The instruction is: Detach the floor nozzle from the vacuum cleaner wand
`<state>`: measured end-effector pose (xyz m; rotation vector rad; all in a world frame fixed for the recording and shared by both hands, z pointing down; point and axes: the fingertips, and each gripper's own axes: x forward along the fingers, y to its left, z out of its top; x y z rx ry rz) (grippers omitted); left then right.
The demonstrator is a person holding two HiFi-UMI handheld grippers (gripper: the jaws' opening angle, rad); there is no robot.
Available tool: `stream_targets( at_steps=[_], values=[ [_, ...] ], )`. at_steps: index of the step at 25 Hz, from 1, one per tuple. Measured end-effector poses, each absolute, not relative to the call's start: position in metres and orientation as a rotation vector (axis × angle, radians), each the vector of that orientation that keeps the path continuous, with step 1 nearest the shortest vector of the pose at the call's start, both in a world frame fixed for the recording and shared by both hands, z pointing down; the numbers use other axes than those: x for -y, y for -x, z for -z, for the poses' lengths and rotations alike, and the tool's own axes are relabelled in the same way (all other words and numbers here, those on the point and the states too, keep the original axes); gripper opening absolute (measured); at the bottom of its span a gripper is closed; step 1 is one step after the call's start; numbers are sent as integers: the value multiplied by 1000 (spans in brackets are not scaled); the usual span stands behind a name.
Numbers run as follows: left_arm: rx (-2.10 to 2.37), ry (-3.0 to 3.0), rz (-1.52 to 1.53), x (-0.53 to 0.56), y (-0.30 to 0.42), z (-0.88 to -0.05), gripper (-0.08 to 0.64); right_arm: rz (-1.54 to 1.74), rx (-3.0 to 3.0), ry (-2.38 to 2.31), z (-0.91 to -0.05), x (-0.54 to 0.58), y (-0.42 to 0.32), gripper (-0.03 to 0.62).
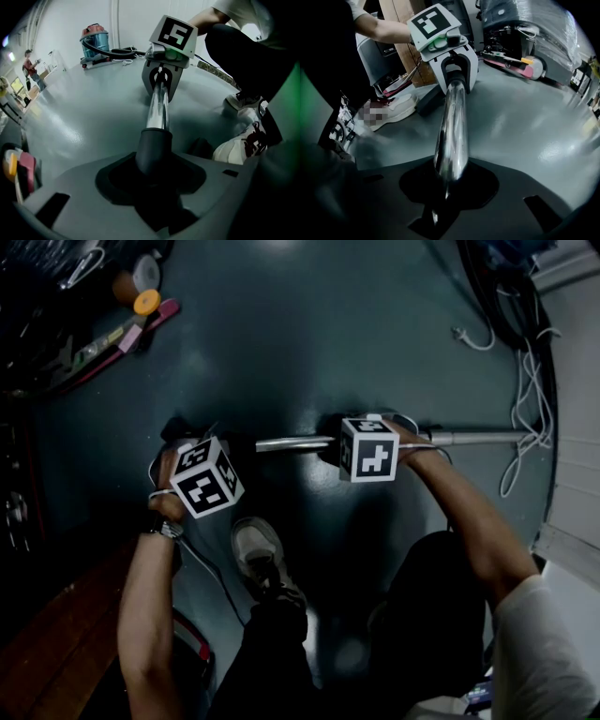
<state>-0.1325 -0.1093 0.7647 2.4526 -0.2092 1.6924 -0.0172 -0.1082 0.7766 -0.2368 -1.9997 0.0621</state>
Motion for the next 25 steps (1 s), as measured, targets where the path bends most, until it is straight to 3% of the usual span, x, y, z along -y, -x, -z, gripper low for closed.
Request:
stream_targets(
  at_steps=[5, 9, 14, 25],
  values=[
    [275, -2547, -1777, 115, 135, -763, 190, -144, 1968, 257, -787, 100, 6, 101],
    [317, -2394, -1829, 112, 204, -765, 189, -140, 1934, 253, -796, 101, -22, 98],
    [211, -2385, -1717, 106, 172, -769, 189, -60, 1967, 182, -783, 123, -14, 98],
    [267, -2299, -1660, 98, 187, -788, 195, -62, 1948, 131, -796, 141, -16, 106]
  ],
)
